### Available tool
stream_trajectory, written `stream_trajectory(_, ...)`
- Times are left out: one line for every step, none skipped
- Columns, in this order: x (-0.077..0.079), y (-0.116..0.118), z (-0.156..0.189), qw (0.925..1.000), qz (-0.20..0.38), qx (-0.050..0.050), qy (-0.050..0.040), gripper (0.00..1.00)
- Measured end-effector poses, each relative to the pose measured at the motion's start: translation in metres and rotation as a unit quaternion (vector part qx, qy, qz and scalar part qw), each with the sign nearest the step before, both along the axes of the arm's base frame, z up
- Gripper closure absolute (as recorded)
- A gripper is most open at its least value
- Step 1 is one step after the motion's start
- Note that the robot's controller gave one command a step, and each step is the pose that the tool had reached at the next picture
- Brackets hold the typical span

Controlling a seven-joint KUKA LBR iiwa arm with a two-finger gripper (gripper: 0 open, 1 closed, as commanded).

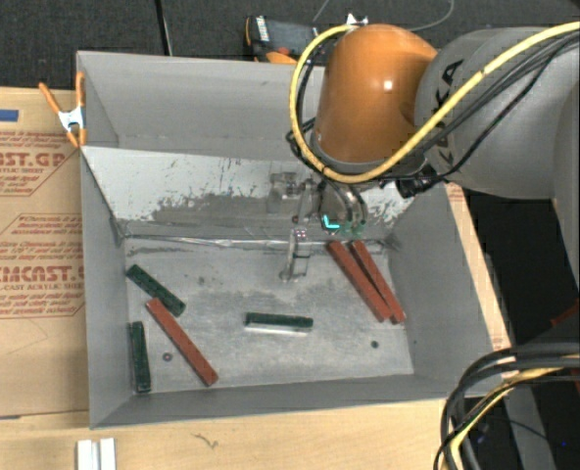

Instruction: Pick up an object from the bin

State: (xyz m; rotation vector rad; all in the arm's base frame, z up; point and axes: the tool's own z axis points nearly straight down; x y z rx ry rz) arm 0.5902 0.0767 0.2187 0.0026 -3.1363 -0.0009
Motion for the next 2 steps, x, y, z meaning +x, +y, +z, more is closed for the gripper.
stream_trajectory(-0.051,-0.007,-0.154,1.0,-0.009,0.0,0.0015,0.0)
stream_trajectory(-0.066,-0.015,-0.118,0.9984,-0.056,0.0,-0.0027,0.0)
